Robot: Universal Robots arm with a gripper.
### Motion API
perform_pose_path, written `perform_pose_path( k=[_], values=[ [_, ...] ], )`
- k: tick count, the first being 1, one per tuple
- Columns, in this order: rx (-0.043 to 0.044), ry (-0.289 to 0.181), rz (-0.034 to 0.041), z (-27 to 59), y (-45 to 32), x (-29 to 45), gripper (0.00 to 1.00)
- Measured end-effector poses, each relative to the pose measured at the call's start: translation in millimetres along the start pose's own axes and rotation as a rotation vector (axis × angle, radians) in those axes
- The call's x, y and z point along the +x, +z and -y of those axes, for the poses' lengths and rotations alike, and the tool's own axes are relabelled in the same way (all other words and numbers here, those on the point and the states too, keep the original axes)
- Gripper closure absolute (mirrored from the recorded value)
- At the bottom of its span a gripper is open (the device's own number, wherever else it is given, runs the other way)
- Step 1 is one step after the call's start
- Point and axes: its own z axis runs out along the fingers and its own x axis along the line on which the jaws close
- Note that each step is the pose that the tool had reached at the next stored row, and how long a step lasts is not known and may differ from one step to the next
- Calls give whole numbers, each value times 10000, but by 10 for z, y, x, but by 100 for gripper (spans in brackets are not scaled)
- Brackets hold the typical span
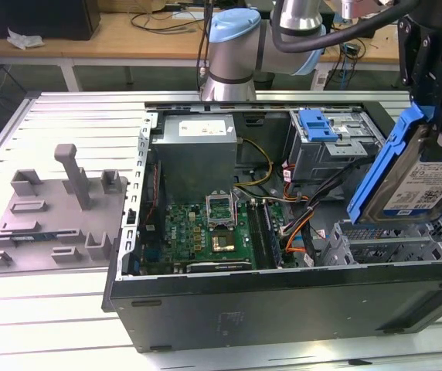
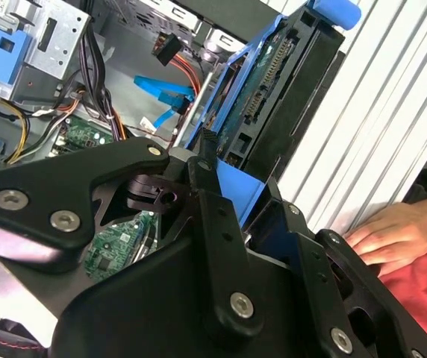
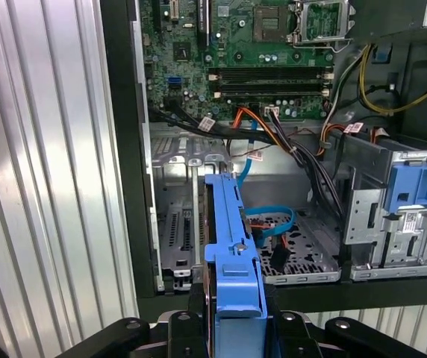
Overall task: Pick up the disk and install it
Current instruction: 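Insert the disk into the insertion slot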
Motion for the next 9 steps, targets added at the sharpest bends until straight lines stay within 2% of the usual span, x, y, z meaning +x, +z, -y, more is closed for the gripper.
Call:
perform_pose_path(
  k=[9],
  values=[
    [-13,-251,76,-10,7,0,63]
  ],
)
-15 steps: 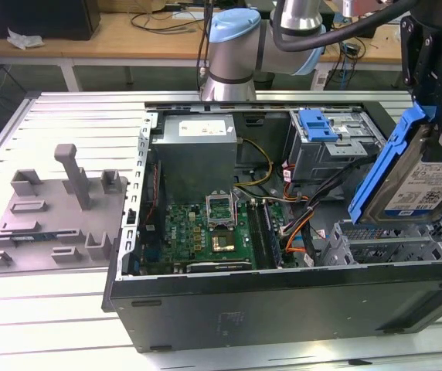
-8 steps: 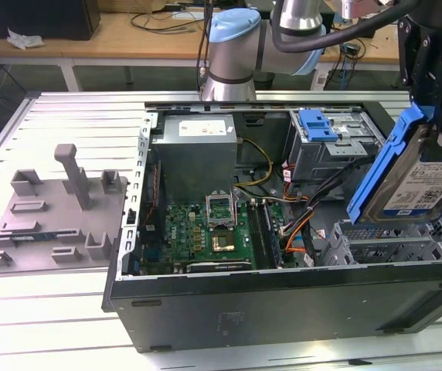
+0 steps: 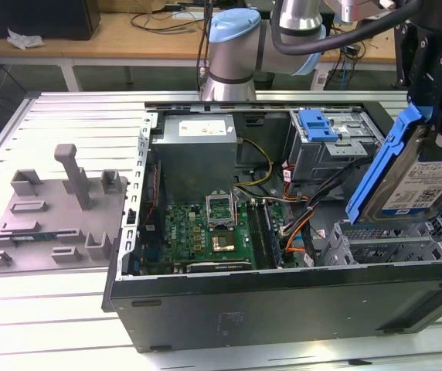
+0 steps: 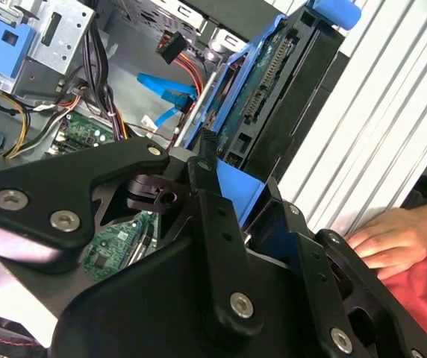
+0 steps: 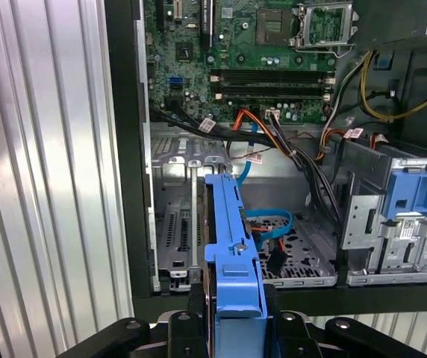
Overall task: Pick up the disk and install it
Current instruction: 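Insert the disk into the insertion slot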
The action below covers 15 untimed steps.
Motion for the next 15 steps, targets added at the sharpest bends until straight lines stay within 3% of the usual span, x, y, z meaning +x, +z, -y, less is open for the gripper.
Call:
perform_pose_path(
  k=[15],
  values=[
    [0,2,1,-8,26,3,63]
  ],
)
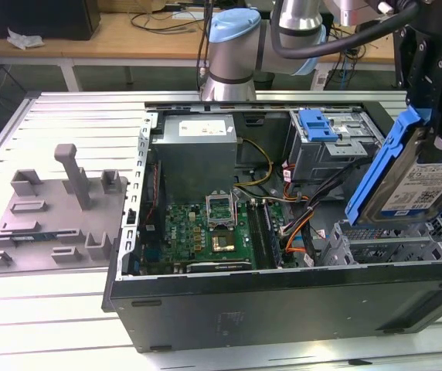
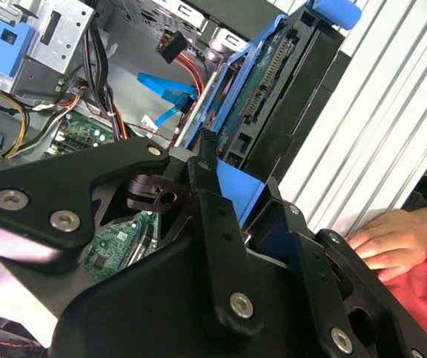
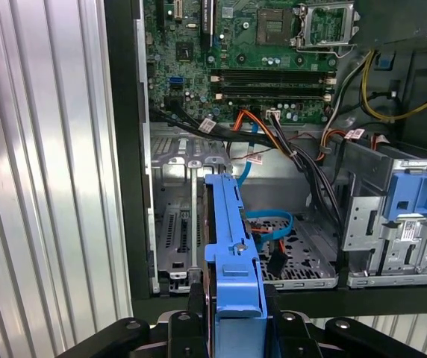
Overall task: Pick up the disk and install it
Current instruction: 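Insert the disk into the insertion slot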
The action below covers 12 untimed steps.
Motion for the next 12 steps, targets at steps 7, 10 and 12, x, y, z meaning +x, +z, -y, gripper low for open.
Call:
perform_pose_path(
  k=[7,10,12],
  values=[
    [1,26,-10,-5,22,4,63],
    [2,43,-16,-7,32,7,63],
    [2,54,-18,-8,39,9,63]
  ],
)
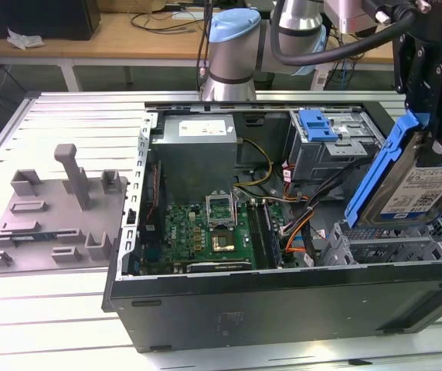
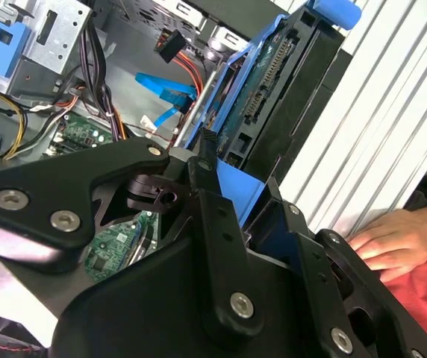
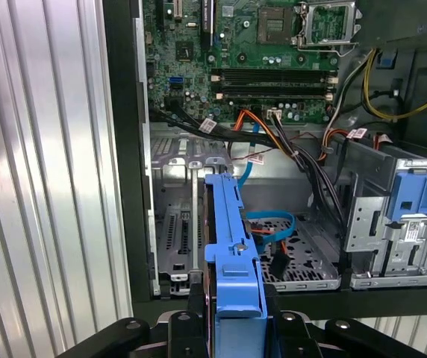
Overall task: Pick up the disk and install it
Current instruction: 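Insert the disk into the insertion slot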
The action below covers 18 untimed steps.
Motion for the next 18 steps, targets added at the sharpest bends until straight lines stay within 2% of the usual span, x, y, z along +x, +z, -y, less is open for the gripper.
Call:
perform_pose_path(
  k=[18],
  values=[
    [5,79,-27,-20,63,7,63]
  ],
)
